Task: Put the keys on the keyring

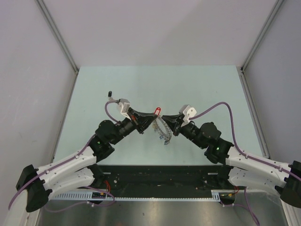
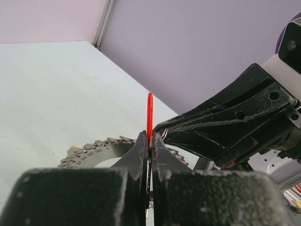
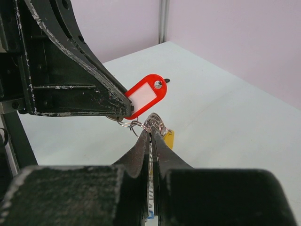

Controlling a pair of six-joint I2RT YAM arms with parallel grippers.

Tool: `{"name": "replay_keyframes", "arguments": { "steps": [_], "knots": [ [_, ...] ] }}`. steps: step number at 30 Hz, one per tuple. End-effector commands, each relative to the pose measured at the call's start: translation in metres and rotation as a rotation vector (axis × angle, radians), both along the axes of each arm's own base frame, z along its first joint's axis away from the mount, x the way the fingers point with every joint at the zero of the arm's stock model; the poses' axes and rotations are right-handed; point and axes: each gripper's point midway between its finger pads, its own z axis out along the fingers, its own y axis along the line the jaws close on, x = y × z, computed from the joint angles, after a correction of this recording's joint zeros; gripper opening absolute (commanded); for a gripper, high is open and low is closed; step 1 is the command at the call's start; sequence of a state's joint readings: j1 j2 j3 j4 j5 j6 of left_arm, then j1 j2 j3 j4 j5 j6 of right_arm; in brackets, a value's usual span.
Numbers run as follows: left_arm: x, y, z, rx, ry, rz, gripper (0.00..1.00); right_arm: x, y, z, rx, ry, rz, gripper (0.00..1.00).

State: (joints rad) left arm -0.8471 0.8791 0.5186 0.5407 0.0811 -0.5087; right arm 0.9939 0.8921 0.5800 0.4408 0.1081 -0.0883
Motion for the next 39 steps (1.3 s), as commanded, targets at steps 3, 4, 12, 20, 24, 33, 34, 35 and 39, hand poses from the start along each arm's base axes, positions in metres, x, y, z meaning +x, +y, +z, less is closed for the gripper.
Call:
{"name": "replay_keyframes", "arguments": {
  "steps": [3,4,12,20,24,33,34,35,39],
  "knots": [
    [0.002,-0.001,-0.01,0.009,0.016,0.013,0.0,0.009,-0.025,0.058,0.216,-0.083,-0.112,0.0],
    [0.002,-0.002,-0.011,0.011,0.019,0.013,0.0,0.009,-0.027,0.062,0.233,-0.088,-0.118,0.0],
    [0.002,-0.01,-0.029,0.063,0.027,0.028,0.0,0.013,-0.041,0.065,0.307,-0.071,-0.177,0.0],
    [0.001,-0.026,-0.051,0.089,0.069,0.037,0.01,0.011,-0.05,0.073,0.385,-0.063,-0.188,0.0],
    [0.006,-0.029,-0.06,0.106,0.084,0.069,0.0,0.008,-0.05,0.076,0.411,-0.058,-0.174,0.0],
    [0.011,-0.032,-0.076,0.159,0.104,0.11,0.0,0.006,-0.061,0.083,0.482,-0.052,-0.194,0.0],
    [0.011,-0.033,-0.078,0.164,0.107,0.109,0.0,0.006,-0.061,0.083,0.484,-0.054,-0.192,0.0],
    [0.011,-0.034,-0.079,0.169,0.108,0.11,0.0,0.007,-0.062,0.083,0.489,-0.05,-0.196,0.0],
    [0.009,-0.037,-0.079,0.166,0.107,0.101,0.0,0.006,-0.063,0.083,0.484,-0.06,-0.201,0.0]
  ]
}}
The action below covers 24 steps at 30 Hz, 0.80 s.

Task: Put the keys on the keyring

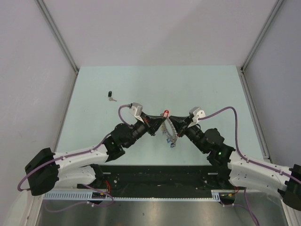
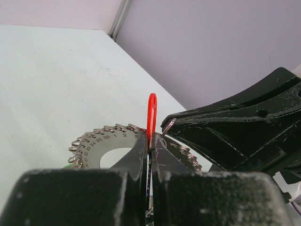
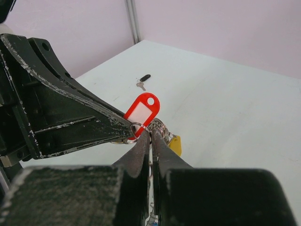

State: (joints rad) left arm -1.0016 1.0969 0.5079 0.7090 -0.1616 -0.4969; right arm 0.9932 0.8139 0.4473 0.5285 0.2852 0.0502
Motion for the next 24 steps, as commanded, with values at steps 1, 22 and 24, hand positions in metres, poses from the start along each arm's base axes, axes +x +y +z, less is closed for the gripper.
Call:
{"name": "replay_keyframes", "arguments": {
  "steps": [1,22,24],
  "knots": [
    [-0.001,0.001,-0.042,0.129,0.058,0.011,0.0,-0.001,-0.033,0.101,0.319,-0.181,-0.088,0.0],
    [0.029,0.113,0.031,0.137,-0.013,0.278,0.88,0.042,-0.087,0.067,0.012,-0.122,-0.323,0.0],
    [0.033,0.123,0.031,0.163,0.025,0.298,0.98,0.051,-0.098,0.068,0.01,-0.105,-0.368,0.0]
  ]
}}
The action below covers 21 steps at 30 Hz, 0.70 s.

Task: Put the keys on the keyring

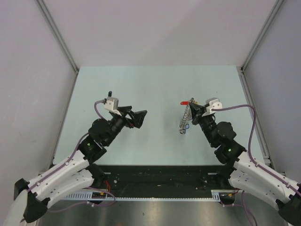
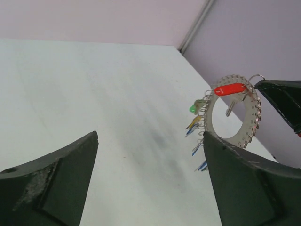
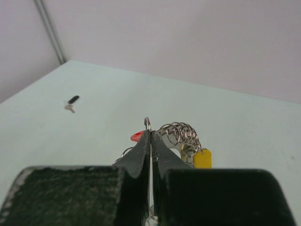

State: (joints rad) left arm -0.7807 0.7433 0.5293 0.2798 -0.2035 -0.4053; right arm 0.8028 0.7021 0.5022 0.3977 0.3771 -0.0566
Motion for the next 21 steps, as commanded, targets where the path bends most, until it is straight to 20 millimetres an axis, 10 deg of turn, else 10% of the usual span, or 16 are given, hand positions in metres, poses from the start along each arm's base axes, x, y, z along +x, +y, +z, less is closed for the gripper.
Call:
{"name": "replay_keyframes", "arguments": {
  "steps": [1,21],
  "knots": [
    [0.006,0.022,0.008,0.061,0.07,0.036,1.0,0.015,-0.022,0.033,0.04,-0.028,-0.08,0.0],
    [0.019,0.105,-0.041,0.322,0.196,0.144,1.0,0.159,-0.033,0.014,0.058,0.036,-0.044,0.0]
  ]
}}
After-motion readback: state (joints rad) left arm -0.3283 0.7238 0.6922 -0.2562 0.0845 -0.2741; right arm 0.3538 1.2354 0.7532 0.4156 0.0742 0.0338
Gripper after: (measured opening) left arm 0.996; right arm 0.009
